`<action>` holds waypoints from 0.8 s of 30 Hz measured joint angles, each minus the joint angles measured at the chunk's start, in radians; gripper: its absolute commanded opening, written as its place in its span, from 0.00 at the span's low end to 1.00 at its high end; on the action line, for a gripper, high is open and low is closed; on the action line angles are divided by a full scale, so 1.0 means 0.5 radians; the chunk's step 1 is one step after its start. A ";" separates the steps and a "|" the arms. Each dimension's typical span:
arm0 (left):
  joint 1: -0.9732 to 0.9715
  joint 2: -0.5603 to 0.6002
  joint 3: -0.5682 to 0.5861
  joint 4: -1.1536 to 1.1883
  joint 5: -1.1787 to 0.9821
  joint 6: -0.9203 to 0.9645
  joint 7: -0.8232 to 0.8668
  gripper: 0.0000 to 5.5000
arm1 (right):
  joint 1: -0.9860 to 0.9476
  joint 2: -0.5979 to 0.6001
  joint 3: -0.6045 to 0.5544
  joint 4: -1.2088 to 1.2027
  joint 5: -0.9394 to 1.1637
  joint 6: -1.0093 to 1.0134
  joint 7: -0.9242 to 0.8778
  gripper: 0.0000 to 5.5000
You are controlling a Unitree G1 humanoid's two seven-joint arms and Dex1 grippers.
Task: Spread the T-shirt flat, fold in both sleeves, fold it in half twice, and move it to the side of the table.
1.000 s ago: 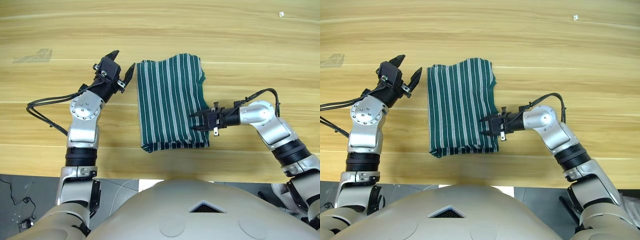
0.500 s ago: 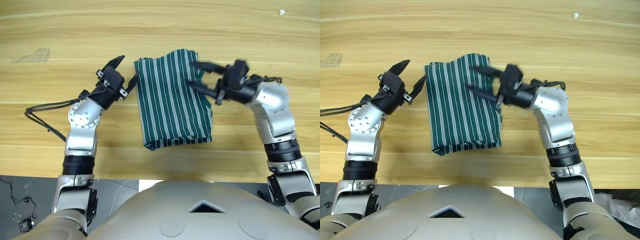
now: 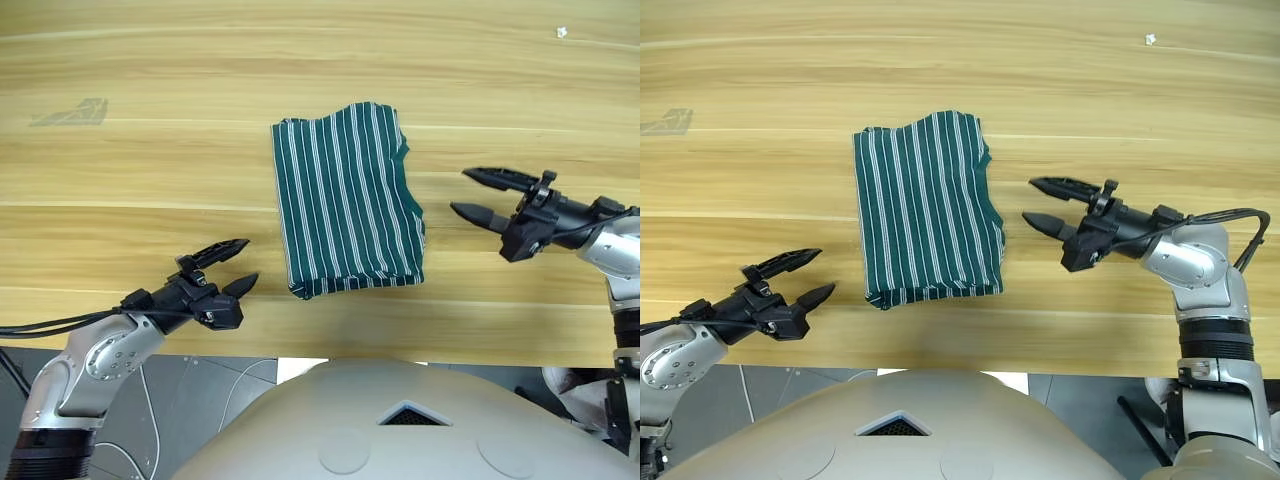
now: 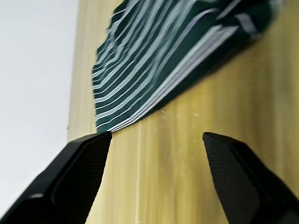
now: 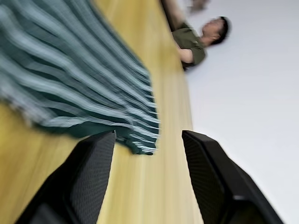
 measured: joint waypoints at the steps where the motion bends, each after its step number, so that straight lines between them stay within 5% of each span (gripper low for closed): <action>1: -0.013 0.008 -0.019 -0.002 0.001 0.000 -0.013 0.66 | 0.000 -0.008 0.032 0.047 -0.092 -0.059 -0.033 0.48; 7: -0.188 -0.043 -0.234 0.019 0.036 0.006 -0.047 0.66 | 0.006 -0.035 0.277 0.193 -0.358 -0.148 -0.159 0.48; 19: -0.393 -0.001 -0.517 0.064 0.030 -0.033 -0.136 0.66 | -0.070 -0.021 0.687 0.129 -0.196 -0.050 -0.194 0.48; 24: -0.401 0.054 -0.566 0.052 -0.015 -0.032 -0.208 0.51 | -0.072 -0.022 0.763 0.116 -0.157 0.010 -0.192 0.32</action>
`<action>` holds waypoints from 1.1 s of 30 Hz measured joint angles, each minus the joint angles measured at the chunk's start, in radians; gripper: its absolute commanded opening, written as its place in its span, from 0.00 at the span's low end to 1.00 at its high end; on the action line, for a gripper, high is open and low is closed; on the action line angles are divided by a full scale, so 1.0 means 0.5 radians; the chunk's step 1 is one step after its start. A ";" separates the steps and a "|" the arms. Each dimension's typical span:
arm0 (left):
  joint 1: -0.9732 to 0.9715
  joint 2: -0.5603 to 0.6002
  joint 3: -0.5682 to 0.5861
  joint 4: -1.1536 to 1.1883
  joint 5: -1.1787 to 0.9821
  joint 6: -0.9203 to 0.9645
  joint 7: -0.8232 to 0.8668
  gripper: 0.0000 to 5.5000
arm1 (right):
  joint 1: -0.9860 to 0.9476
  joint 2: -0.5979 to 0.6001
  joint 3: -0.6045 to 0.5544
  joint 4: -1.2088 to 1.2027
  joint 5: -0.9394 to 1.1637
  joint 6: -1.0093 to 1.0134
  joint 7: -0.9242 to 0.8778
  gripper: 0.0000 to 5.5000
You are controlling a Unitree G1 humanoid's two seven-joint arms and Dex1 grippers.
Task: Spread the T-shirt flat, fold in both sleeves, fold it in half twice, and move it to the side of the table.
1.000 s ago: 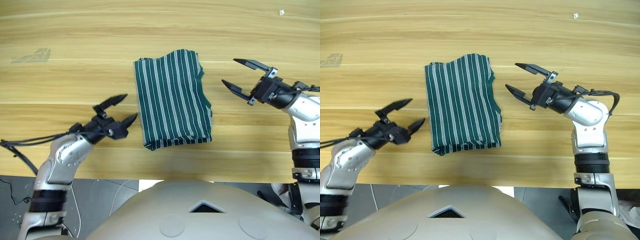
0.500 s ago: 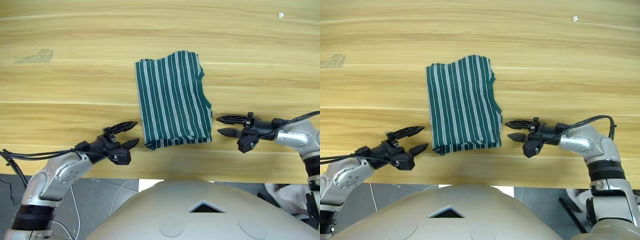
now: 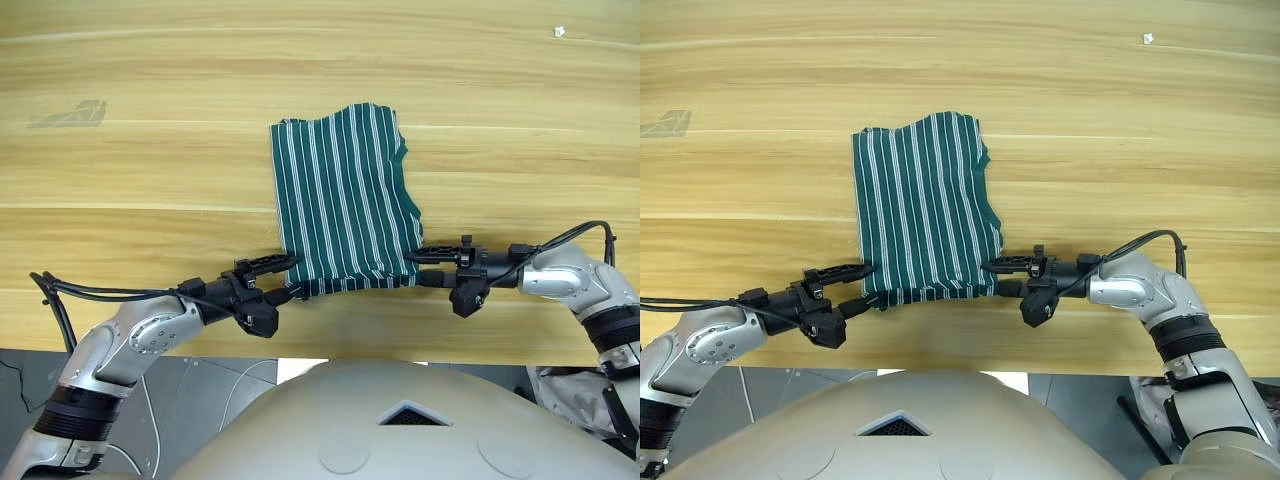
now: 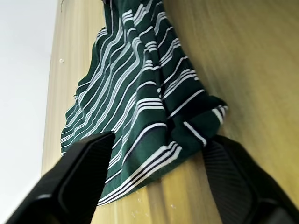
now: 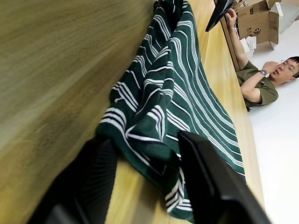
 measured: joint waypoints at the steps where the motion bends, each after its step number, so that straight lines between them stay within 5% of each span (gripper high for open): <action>1: 0.000 0.003 -0.008 0.006 -0.014 0.000 -0.007 0.48 | 0.000 -0.004 0.008 0.000 0.004 0.009 0.000 0.28; 10: -0.057 0.017 -0.080 0.084 -0.015 -0.002 -0.013 0.21 | 0.007 -0.015 0.047 0.006 0.002 0.062 -0.001 0.00; 16: -0.033 0.044 -0.076 0.087 -0.014 0.002 -0.012 0.03 | 0.008 -0.015 0.060 0.015 0.034 0.086 0.005 0.00; 20: 0.028 0.068 -0.007 0.086 -0.209 0.026 -0.029 0.01 | 0.015 -0.017 0.103 0.016 0.273 0.232 0.139 0.00; 29: 0.184 0.155 0.150 -0.103 -1.096 0.350 -0.365 0.01 | 0.132 -0.237 0.099 -0.556 1.535 1.578 1.018 0.00; 33: 0.382 0.301 0.239 -0.271 -1.399 0.573 -0.612 0.01 | 0.219 -0.483 -0.093 -1.001 2.128 2.269 1.304 0.00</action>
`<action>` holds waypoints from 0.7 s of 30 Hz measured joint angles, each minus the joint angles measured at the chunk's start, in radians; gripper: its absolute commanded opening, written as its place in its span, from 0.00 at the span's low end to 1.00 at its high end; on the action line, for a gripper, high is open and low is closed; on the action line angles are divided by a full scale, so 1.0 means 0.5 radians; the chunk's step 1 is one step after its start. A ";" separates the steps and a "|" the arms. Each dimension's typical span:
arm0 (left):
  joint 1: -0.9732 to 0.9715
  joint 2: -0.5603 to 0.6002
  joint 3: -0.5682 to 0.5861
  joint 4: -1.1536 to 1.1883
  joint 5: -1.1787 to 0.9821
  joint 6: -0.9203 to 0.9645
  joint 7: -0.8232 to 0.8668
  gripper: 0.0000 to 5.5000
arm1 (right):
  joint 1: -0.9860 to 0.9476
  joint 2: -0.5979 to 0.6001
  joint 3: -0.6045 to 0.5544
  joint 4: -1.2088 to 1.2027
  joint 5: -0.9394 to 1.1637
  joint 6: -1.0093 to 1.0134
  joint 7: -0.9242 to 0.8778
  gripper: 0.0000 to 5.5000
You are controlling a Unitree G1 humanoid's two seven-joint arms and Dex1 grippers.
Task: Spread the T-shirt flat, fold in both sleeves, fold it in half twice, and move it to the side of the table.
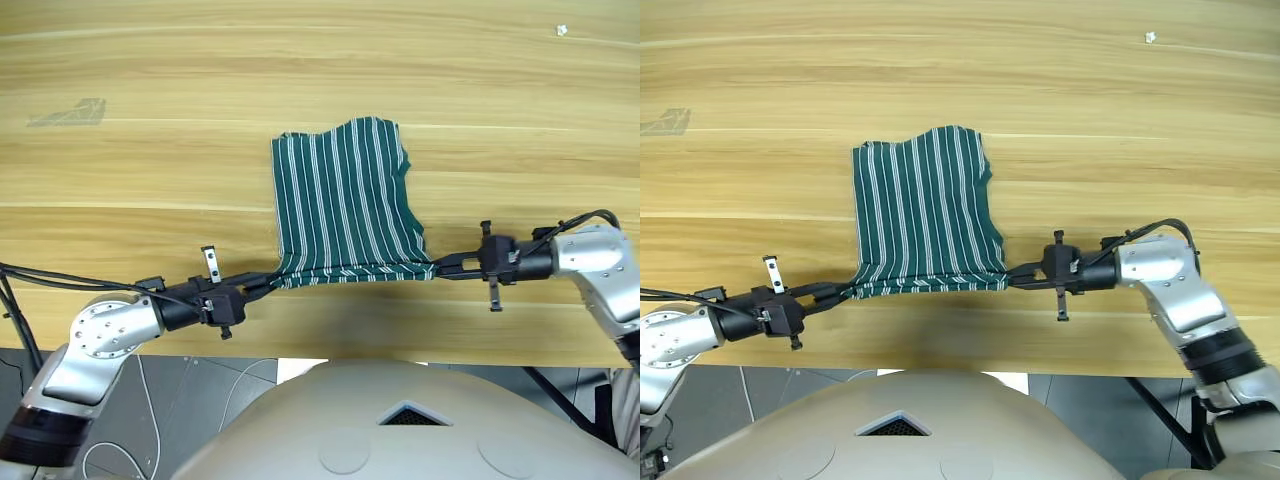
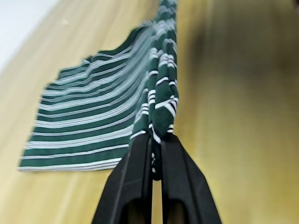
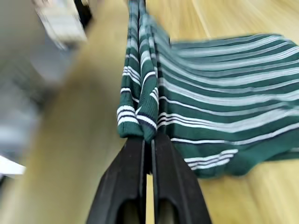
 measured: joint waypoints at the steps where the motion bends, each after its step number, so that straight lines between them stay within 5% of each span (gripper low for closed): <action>1: 0.088 0.037 0.031 -0.050 -0.066 0.040 -0.074 0.01 | 0.032 -0.038 -0.063 -0.077 0.100 0.119 0.048 0.00; 11: 0.382 0.080 0.433 -0.242 -0.549 0.269 -0.437 0.01 | 0.265 -0.072 -0.354 -0.262 0.198 0.366 0.174 0.00; 16: -0.054 0.068 0.364 -0.146 -0.583 0.497 -0.489 0.01 | 0.023 0.052 -0.325 -0.164 0.008 0.368 0.196 0.00; 21: -0.750 -0.101 0.068 0.216 -0.115 0.607 -0.278 0.01 | -0.462 0.341 -0.222 0.216 -0.225 0.359 0.181 0.00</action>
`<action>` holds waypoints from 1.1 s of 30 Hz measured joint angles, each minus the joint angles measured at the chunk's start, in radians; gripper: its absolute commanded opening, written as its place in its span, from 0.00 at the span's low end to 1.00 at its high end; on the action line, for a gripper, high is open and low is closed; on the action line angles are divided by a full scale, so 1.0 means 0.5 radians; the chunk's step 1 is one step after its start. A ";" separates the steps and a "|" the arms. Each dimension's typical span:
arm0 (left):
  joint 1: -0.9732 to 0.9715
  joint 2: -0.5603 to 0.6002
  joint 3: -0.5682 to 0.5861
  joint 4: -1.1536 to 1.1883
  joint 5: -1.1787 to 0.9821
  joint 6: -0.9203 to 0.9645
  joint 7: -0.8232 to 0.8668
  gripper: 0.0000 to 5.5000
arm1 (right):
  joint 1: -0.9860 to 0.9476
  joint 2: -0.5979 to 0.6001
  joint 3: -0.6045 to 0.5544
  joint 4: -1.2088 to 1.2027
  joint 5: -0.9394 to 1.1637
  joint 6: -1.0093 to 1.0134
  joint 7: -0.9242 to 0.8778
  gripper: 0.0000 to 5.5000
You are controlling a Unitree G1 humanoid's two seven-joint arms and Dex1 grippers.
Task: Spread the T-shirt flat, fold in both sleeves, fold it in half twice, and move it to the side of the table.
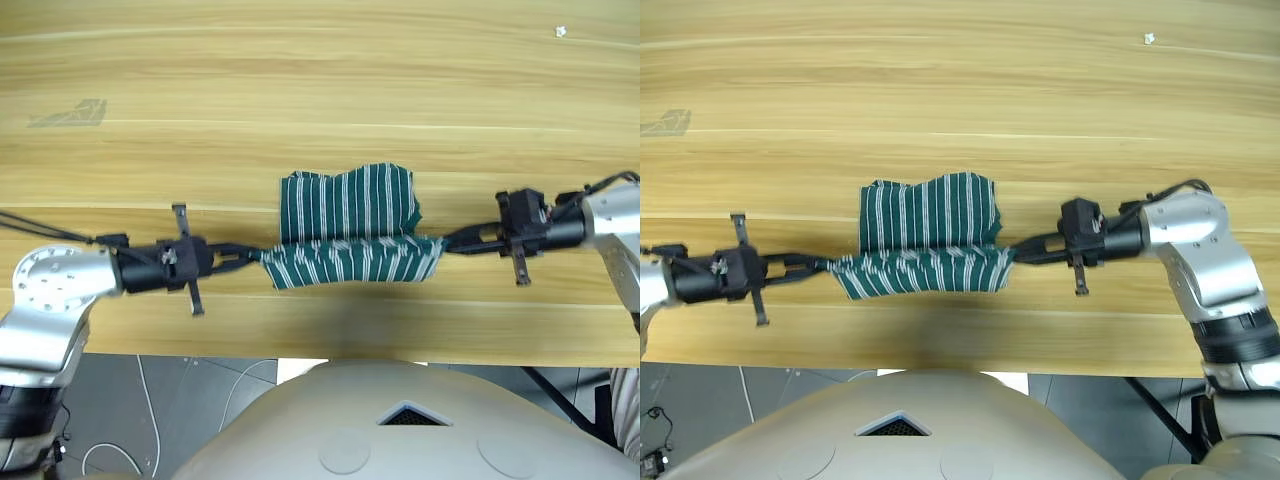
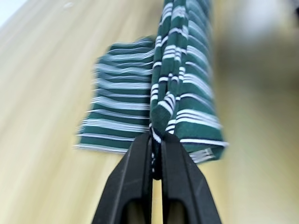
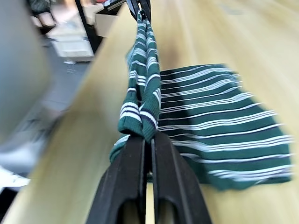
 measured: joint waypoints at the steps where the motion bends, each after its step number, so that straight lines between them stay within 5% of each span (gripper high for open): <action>1: -0.140 -0.072 -0.063 0.088 0.094 0.008 0.055 0.01 | -0.095 0.063 0.014 0.109 -0.069 -0.024 -0.016 0.00; 16: -0.798 -0.538 -0.265 0.769 0.461 0.000 0.314 0.01 | -0.450 0.404 0.019 0.734 -0.432 -0.325 -0.049 0.00; 18: -0.812 -0.550 -0.265 0.806 0.466 -0.011 0.323 0.10 | -0.467 0.425 0.019 0.780 -0.456 -0.345 -0.053 0.00; 24: -0.952 -0.694 -0.186 1.055 0.545 -0.082 0.626 0.27 | -0.627 0.562 -0.098 1.184 -0.638 -0.529 -0.445 0.22; 33: -0.912 -0.805 -0.162 1.134 0.543 -0.123 0.741 0.50 | -0.697 0.627 -0.144 1.629 -0.900 -0.871 -0.856 0.23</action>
